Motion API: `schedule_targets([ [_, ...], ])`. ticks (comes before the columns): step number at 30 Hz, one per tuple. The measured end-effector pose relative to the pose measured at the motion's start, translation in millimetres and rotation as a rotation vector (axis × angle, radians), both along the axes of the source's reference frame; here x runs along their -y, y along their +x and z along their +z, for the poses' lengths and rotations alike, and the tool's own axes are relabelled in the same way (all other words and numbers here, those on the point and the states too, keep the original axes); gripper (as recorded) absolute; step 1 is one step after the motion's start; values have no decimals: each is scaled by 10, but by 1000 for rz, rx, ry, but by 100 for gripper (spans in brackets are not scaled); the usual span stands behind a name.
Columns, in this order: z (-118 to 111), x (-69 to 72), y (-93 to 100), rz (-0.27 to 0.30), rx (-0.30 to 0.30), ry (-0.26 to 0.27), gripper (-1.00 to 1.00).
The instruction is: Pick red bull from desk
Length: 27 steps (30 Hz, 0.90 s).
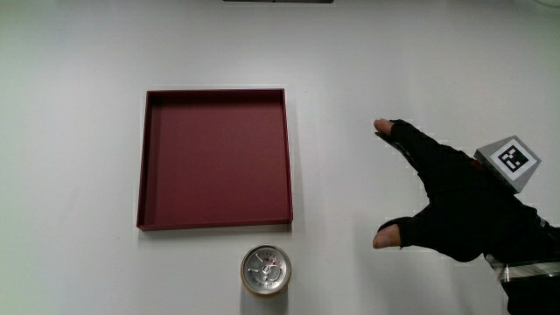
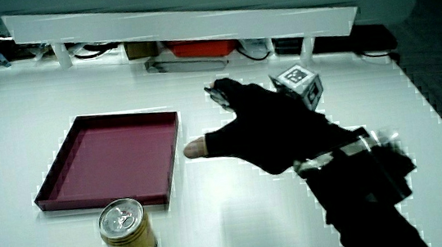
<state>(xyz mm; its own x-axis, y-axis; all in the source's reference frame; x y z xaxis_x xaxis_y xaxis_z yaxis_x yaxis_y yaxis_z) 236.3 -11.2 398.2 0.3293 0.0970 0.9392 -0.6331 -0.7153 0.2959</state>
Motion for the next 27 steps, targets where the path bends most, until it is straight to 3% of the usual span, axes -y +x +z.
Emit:
schedule_targets([
  [3, 34, -27, -38, 2, 8, -33, 0],
  [5, 84, -60, -86, -3, 24, -97, 0],
  [16, 319, -258, -453, -99, 9, -182, 0],
  [19, 337, -304, -553, -124, -27, -208, 0],
  [22, 398, -366, -662, -134, 15, -266, 0],
  [24, 461, -406, -726, -152, -3, -275, 0],
  [25, 505, -424, -759, -164, 9, -255, 0],
  [27, 553, -466, -832, -175, 37, -268, 0],
])
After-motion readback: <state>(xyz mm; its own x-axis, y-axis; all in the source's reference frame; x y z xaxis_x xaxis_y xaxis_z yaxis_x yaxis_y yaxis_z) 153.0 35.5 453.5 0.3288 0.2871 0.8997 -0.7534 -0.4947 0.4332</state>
